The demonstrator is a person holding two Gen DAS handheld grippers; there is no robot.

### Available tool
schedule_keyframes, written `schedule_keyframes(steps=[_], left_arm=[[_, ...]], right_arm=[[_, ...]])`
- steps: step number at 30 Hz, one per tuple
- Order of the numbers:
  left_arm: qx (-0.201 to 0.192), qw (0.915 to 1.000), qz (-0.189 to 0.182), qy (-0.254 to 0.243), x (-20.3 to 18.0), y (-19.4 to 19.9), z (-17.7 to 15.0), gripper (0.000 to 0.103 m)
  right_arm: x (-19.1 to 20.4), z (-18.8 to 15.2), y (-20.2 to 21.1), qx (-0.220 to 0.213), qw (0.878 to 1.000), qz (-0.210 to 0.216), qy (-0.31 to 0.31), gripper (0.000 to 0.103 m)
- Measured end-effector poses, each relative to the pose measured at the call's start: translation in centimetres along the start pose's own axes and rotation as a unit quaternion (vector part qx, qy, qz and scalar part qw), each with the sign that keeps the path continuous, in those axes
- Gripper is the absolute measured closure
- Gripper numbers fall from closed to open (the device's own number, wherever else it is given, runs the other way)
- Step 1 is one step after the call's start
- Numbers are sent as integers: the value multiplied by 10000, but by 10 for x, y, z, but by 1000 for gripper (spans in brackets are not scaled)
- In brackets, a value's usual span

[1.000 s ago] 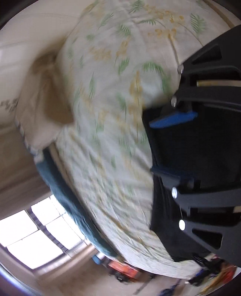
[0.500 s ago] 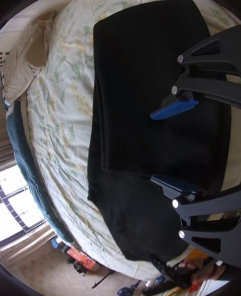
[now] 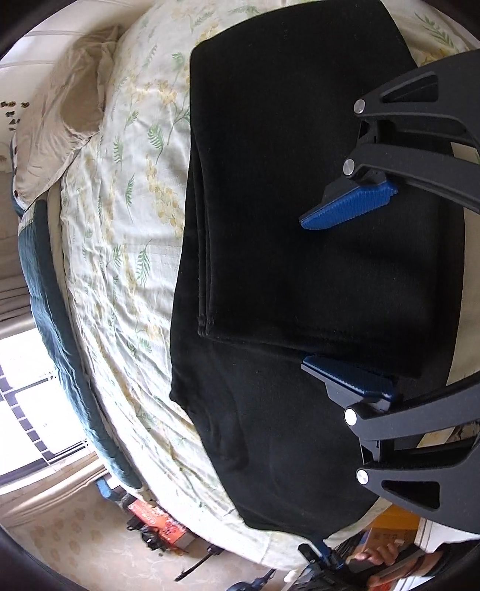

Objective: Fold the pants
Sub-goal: 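Grasp the pants end with the left gripper and lift it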

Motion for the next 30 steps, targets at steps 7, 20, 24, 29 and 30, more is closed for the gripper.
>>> schedule_keyframes(steps=[7,20,24,29,30], left_arm=[[104,9968,-749,240,-3,-14,10,3],[586,9813,-1710,664,-32,-49,23,13],[828,9831,-1464,720,-26,-58,23,65],[921,9735,-1755,1146,-6,-57,25,88],[911,9732,-1775,1146,-7,-56,25,88]], right_arm=[[1,0,-1,-11,10000,-64,31,31],[2,-3,0,-75,10000,-6,-25,28],[3,-3,0,-100,9999,9,-25,27],[5,-4,0,-130,9999,-7,21,23],[5,-4,-1,-136,9999,-8,22,22]])
Point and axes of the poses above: each gripper's, at about its wrist camera, not at the fingertips, and y roughly against the way its jaws point, x to its left, z to its top, the point moved 3 cm from there along -y, roughly the way its jaws point, and after that the axes turned 4 degrees about -z, right-handed, at the moved point
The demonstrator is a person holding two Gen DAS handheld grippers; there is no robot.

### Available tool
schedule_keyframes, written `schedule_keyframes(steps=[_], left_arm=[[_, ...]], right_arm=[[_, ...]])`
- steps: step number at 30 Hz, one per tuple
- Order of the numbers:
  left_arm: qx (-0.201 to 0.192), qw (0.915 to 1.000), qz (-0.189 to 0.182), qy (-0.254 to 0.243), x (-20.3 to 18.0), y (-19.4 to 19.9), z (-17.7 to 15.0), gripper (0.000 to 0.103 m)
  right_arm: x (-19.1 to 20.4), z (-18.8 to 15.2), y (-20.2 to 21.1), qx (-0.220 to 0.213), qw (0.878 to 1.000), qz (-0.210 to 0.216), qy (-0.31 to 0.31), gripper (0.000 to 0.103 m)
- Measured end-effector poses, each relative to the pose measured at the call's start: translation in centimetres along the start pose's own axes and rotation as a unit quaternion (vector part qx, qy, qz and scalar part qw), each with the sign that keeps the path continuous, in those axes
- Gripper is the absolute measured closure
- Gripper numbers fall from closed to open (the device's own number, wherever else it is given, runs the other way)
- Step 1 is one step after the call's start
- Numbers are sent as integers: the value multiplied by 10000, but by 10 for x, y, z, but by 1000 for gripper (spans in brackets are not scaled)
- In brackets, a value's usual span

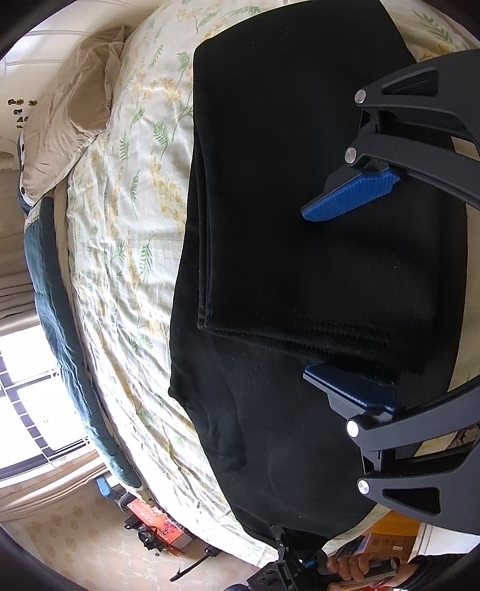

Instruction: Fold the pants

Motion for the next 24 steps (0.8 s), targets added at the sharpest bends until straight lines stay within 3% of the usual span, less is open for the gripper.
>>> schedule_keyframes(steps=[7,15,19,24], left_arm=[[-180,9994,-118,-253,-27,11,2,89],[-327,9941,-150,-1023,-109,17,6,90],[-273,9888,96,-1462,-154,5,4,91],[-116,9760,432,-2131,-207,-24,-11,91]], right_arm=[[-2,0,1,-49,9998,132,-107,18],[-9,-1,10,-206,9978,438,-445,18],[-14,-4,18,-260,9967,533,-547,18],[-25,-8,28,-332,9951,604,-708,18]])
Point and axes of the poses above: each gripper's, at about its wrist camera, not at the fingertips, and y roughly against the way its jaws point, x to its left, z to its top, the point moved 3 cm from there along -y, roughly the way its jaws point, and after that the axes turned 4 degrees about -z, right-handed, at the moved point
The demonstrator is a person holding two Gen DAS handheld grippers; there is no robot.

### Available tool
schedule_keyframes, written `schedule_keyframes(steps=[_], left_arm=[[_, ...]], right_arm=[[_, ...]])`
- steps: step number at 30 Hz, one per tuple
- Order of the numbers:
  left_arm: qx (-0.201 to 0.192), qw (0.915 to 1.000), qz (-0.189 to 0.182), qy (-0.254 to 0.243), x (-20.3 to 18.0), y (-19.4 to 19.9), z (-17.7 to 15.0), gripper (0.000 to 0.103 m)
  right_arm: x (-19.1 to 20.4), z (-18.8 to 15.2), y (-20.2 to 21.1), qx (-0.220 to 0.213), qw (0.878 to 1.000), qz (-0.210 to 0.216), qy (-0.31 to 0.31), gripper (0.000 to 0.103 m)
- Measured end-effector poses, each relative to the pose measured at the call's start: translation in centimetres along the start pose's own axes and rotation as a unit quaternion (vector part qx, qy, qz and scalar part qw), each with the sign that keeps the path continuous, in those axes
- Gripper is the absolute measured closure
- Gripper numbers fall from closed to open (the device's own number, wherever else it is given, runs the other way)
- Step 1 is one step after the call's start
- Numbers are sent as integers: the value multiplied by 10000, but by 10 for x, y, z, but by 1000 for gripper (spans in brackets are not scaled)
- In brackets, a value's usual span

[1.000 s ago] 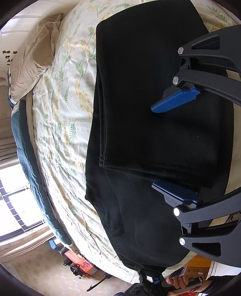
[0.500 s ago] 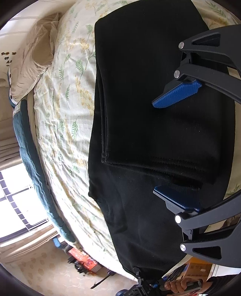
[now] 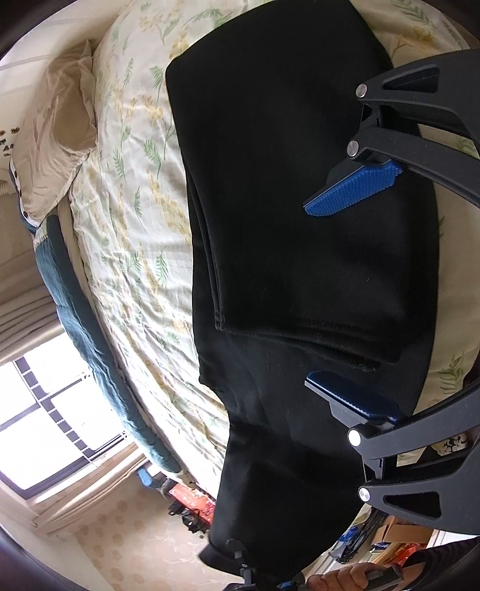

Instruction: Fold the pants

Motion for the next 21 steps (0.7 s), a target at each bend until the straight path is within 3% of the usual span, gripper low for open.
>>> schedule_keyframes(steps=[8,11,21], left_arm=[[413,9957,218,-802,-71,-59,-13,91],[603,9908,479,-1109,-89,-89,-26,91],[1133,9743,1259,-1483,-108,-167,-68,91]], right_arm=[[-17,-5,14,-111,9995,127,-262,18],[-23,-7,18,-132,9991,179,-357,18],[-43,-6,24,-192,9966,411,-681,18]])
Point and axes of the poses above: each gripper's, at about its wrist camera, not at the fingertips, and y roughly against the way its jaws point, x to its left, z to its top, the point moved 3 cm from there along -y, roughly the way its jaws point, and after that the axes turned 4 degrees about -z, right-handed, at the moved point
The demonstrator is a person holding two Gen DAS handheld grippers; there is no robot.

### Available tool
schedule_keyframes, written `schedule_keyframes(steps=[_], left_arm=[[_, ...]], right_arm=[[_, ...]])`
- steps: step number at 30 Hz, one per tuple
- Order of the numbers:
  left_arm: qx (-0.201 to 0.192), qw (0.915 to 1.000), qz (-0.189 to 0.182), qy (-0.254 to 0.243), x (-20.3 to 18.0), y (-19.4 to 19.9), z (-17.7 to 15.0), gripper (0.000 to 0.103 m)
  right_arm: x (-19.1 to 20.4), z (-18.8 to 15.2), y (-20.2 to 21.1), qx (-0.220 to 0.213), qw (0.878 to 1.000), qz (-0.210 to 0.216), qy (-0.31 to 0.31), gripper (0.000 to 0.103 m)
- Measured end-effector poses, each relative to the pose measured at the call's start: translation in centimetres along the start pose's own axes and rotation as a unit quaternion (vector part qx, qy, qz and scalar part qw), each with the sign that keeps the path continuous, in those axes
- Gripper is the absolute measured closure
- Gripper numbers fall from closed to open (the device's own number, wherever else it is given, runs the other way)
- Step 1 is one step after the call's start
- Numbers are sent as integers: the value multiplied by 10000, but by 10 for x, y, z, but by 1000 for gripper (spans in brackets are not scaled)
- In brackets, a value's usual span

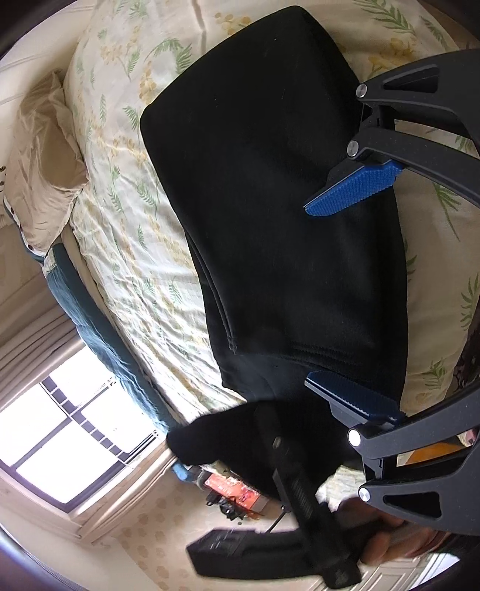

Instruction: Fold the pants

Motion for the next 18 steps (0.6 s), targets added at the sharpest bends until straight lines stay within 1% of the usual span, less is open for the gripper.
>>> schedule_keyframes(steps=[4,6,14,18], left_arm=[[149,9992,333,-149,-8,-21,-7,91],[200,9987,429,-198,-9,-27,-11,91],[205,9951,871,-425,-18,-38,-16,91],[165,9933,1015,-522,-22,-40,-18,91]], right_arm=[[-5,0,0,12,9999,113,-111,18],[-7,0,0,22,9997,173,-162,18],[-14,-2,2,50,9984,401,-387,18],[-16,-2,2,66,9979,467,-444,18]])
Point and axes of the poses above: each gripper's, at about its wrist camera, not at the fingertips, and y roughly against the way its jaws point, x to its left, z to its top, the point moved 3 cm from there along -y, roughly the way its jaws point, and after that the axes turned 4 degrees about -z, right-handed, at the moved point
